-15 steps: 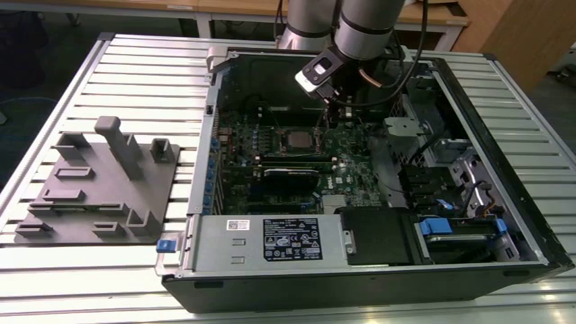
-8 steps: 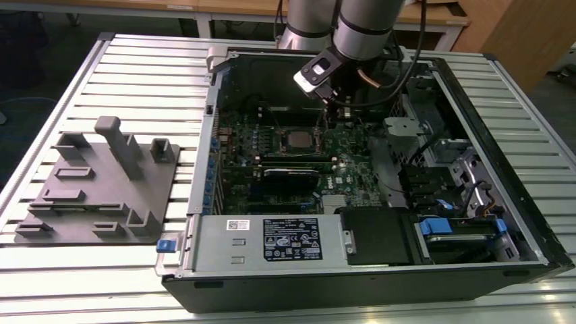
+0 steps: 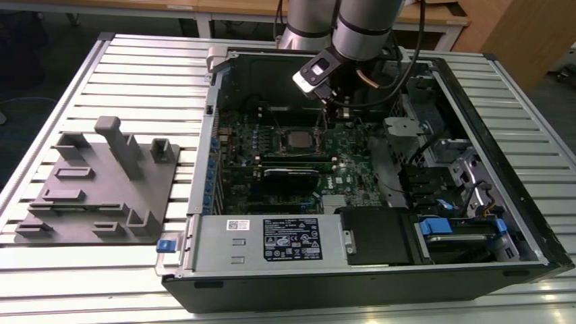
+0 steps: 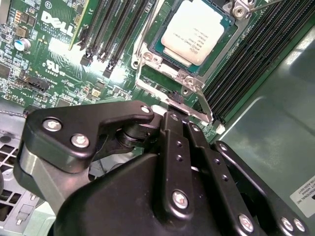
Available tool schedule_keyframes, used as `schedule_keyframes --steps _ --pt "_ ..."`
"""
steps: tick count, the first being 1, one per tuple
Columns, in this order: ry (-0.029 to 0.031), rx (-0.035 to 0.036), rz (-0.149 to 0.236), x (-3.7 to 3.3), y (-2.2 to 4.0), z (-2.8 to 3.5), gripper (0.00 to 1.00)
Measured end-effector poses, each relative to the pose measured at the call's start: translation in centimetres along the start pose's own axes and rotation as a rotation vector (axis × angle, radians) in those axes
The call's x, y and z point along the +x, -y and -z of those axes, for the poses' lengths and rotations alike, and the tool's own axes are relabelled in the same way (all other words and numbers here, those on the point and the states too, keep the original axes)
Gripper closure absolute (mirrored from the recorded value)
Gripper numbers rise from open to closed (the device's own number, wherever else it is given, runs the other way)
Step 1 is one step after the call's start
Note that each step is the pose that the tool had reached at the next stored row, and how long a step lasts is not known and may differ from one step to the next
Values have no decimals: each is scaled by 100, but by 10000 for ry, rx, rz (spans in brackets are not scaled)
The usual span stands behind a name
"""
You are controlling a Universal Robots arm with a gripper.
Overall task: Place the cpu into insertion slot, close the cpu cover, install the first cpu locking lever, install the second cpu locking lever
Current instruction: 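Close the cpu cover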
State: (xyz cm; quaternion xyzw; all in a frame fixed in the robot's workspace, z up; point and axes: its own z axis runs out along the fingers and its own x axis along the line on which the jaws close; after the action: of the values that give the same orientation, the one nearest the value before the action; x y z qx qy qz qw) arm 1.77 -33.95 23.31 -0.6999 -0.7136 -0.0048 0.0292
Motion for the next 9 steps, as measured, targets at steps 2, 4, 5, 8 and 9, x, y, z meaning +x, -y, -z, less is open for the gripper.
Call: schedule_keyframes --steps 2,4,5,8,9 --pt "-1 2 0 0 4 -2 89" --pt "0 3 0 0 7 -3 89" --pt "-2 6 0 0 16 -9 89" --pt "-1 14 0 0 31 -19 89" --pt "-1 14 -1 0 33 -19 89"
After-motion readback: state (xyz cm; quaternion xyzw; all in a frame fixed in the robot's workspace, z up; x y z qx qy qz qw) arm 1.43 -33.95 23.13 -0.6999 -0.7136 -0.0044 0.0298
